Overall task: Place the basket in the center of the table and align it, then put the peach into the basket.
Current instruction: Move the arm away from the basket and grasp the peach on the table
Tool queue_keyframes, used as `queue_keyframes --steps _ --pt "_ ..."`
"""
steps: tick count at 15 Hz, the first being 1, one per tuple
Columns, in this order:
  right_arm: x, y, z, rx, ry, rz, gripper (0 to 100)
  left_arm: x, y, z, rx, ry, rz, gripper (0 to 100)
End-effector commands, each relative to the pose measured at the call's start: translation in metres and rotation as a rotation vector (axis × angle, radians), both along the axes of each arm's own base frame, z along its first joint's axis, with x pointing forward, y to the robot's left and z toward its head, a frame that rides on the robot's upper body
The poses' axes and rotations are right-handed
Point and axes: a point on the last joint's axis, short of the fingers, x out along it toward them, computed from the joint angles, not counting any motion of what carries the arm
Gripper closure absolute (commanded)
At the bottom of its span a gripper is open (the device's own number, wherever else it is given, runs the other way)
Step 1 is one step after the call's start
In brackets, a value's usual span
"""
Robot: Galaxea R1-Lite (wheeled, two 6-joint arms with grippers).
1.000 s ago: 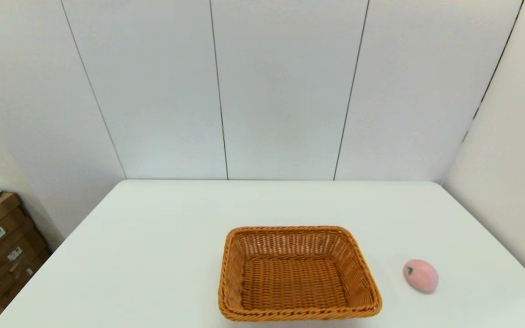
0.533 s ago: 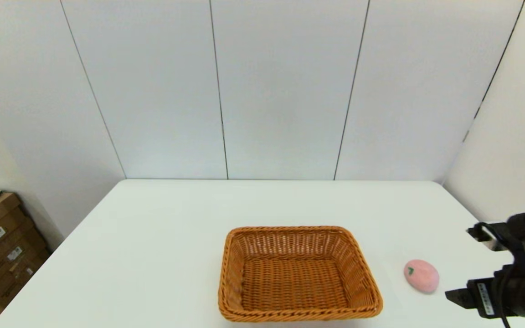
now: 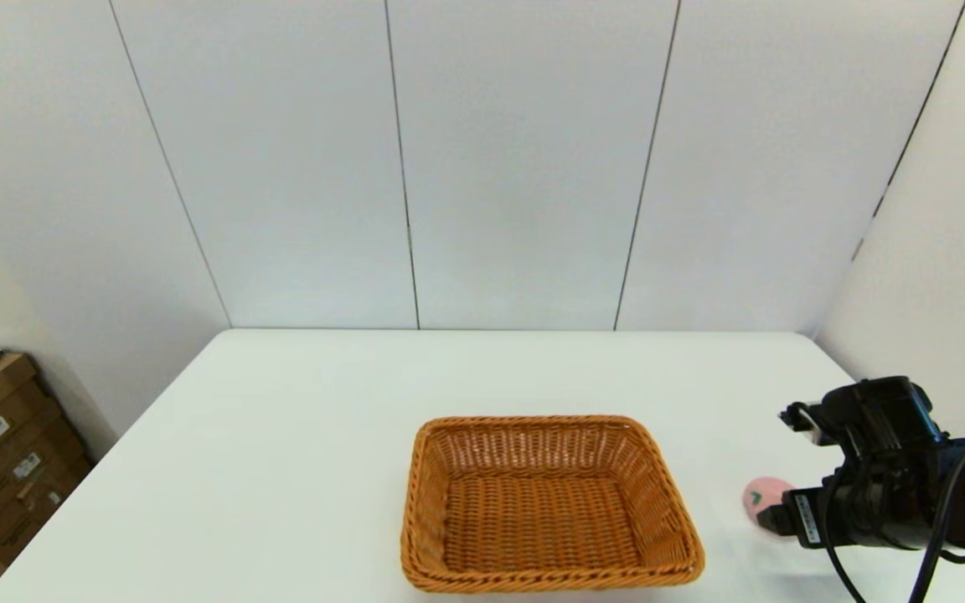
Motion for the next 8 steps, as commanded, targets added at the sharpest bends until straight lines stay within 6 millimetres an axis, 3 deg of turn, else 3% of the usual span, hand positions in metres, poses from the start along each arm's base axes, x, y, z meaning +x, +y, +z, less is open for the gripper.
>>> queue_keyframes --steps 1,5,8 --pt "0.001 0.000 -0.002 0.002 0.008 0.001 0 0.000 0.000 0.000 -0.001 0.000 0.001 0" --pt "0.005 0.002 -0.001 0.041 -0.003 0.002 0 0.000 0.000 0.000 -0.004 0.000 0.001 0" --pt "0.012 0.002 -0.013 0.048 -0.009 -0.008 0 0.000 0.000 0.000 -0.004 0.000 0.003 0"
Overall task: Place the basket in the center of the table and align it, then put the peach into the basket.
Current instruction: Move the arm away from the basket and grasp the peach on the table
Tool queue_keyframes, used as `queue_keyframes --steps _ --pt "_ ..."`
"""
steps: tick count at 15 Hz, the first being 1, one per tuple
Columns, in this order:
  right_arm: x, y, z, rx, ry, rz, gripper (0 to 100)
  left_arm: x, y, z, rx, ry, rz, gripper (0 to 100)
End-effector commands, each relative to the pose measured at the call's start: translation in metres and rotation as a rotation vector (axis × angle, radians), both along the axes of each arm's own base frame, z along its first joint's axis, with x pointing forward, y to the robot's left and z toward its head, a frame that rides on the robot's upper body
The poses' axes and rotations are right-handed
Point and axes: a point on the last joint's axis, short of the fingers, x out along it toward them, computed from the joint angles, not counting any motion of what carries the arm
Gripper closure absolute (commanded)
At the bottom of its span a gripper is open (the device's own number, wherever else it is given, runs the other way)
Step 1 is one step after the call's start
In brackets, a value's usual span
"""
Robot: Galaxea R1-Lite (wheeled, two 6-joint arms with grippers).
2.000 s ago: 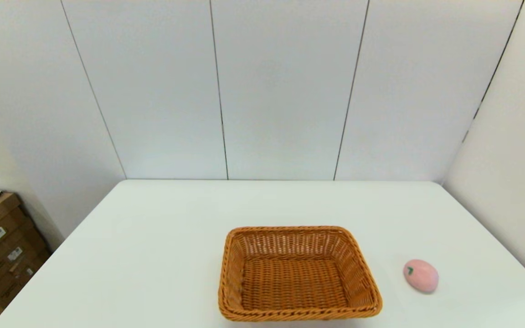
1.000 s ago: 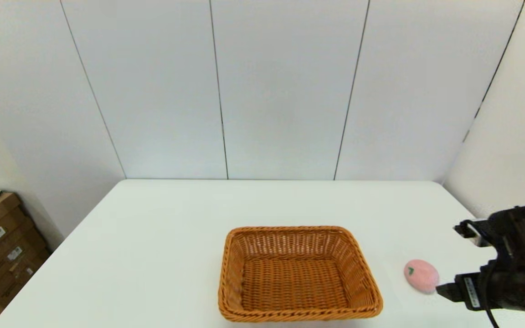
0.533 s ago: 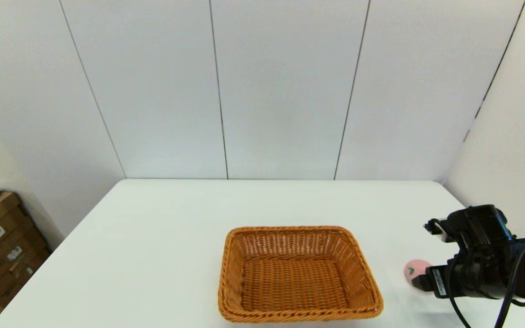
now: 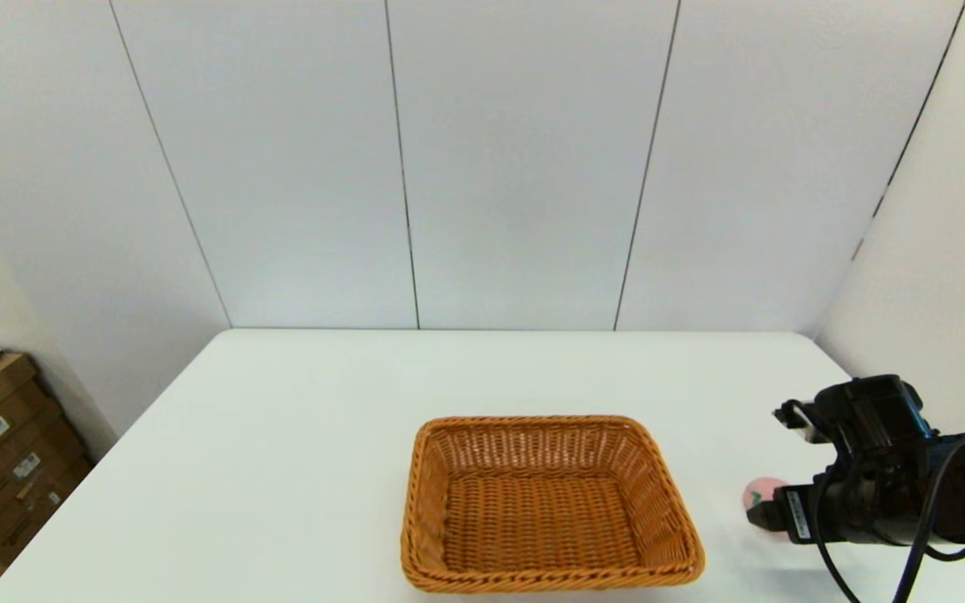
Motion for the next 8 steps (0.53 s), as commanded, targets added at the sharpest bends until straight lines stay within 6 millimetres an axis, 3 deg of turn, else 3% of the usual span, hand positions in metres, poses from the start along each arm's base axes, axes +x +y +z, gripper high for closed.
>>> queue_keyframes --steps 1,2,8 --pt "0.0092 0.0006 -0.0140 0.000 -0.025 -0.004 0 -0.0001 0.0000 0.0001 -0.001 0.000 0.000 0" --pt "0.0106 0.0003 -0.0185 0.000 -0.027 -0.006 100 -0.0001 0.0000 0.0001 -0.001 0.000 0.001 0" --pt "0.0107 0.0003 -0.0214 0.000 -0.022 -0.006 100 -0.0001 0.0000 0.0001 -0.001 0.000 0.001 0"
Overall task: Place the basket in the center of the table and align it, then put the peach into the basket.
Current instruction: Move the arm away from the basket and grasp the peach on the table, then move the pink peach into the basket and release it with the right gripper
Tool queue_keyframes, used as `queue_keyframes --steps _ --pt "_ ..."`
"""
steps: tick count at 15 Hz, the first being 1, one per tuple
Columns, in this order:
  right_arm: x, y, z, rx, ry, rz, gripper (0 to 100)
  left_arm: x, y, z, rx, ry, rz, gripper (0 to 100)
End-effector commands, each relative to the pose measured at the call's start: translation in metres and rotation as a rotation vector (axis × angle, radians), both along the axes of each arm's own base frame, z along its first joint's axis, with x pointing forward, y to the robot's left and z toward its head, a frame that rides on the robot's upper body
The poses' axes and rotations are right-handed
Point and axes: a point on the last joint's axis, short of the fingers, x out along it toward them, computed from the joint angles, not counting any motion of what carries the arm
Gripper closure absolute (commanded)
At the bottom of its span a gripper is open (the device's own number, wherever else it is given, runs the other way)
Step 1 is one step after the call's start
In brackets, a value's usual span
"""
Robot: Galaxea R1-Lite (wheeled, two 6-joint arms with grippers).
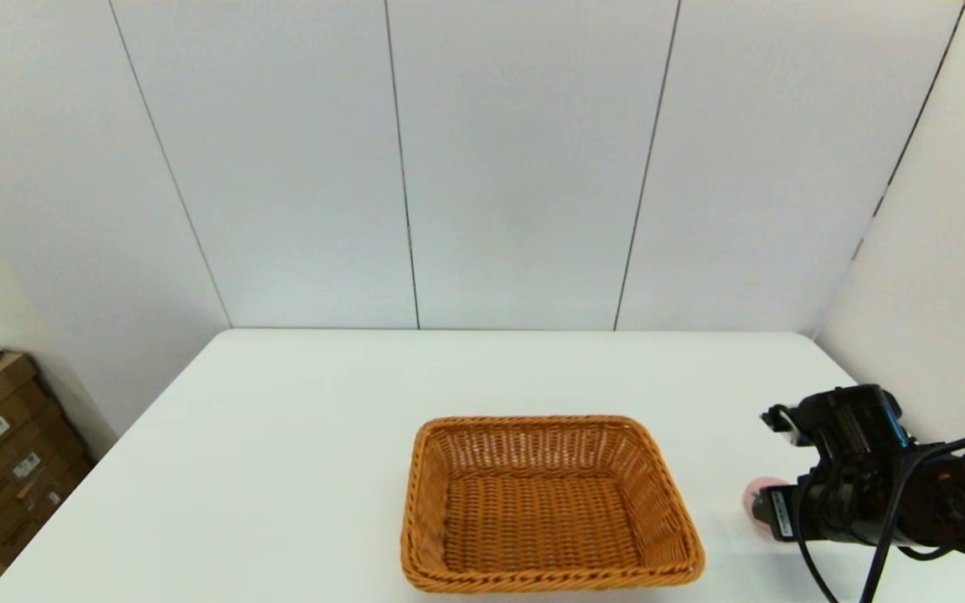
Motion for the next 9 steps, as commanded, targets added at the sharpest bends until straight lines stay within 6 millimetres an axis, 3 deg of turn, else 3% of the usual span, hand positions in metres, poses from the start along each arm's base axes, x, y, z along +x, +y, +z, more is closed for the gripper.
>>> queue_keyframes --steps 1,6,7,9 --pt "0.000 0.000 0.000 -0.002 -0.002 -0.004 100 0.000 0.000 0.000 -0.001 0.001 0.001 0" --pt "-0.002 -0.001 0.014 -0.001 -0.060 -0.009 100 0.000 0.000 0.000 0.000 0.001 0.003 0" --pt "-0.003 -0.001 0.027 0.006 -0.124 -0.009 100 0.000 0.000 0.000 -0.001 0.001 0.001 0" --pt "-0.007 0.011 0.077 0.057 -0.351 0.011 100 0.000 0.000 0.000 0.000 0.001 0.003 0"
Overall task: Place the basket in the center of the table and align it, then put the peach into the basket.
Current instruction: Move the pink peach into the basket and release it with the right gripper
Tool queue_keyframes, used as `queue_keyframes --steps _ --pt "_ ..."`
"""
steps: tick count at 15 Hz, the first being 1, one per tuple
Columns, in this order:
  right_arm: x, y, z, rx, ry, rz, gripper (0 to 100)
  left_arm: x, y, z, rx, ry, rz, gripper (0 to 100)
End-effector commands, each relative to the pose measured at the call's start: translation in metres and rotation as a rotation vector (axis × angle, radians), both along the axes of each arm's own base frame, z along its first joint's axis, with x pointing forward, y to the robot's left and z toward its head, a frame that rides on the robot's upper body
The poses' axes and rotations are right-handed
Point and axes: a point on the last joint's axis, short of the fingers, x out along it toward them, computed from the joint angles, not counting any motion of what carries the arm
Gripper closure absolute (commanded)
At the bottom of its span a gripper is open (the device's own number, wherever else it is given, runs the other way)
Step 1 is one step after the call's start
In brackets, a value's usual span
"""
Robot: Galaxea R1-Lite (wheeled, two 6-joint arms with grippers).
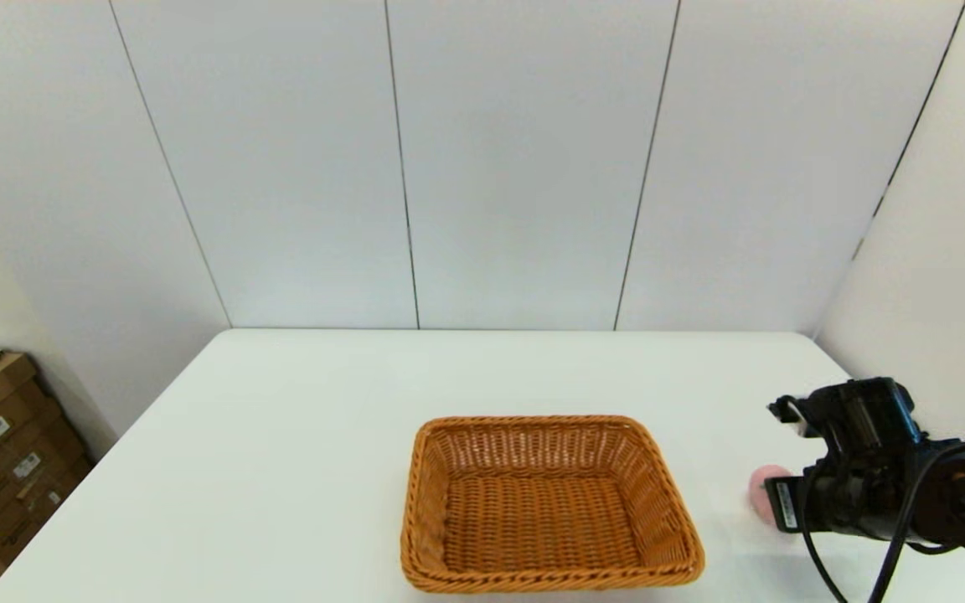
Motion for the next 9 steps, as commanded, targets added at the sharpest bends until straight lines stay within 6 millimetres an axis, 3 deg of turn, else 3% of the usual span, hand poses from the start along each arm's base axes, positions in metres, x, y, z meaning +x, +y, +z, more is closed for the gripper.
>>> queue_keyframes --steps 1,3,5,9 --pt "-0.008 0.023 0.089 0.110 -0.390 0.033 100 0.000 0.000 0.000 -0.001 -0.001 0.001 0" --pt "-0.025 0.051 0.128 0.184 -0.507 0.136 100 0.000 0.000 0.000 -0.001 -0.001 0.001 0" --pt "-0.045 0.088 0.151 0.251 -0.556 0.305 100 0.000 0.000 0.000 -0.001 -0.001 0.000 0" --pt "-0.071 0.137 0.153 0.290 -0.477 0.533 100 0.000 0.000 0.000 -0.001 -0.001 0.001 0"
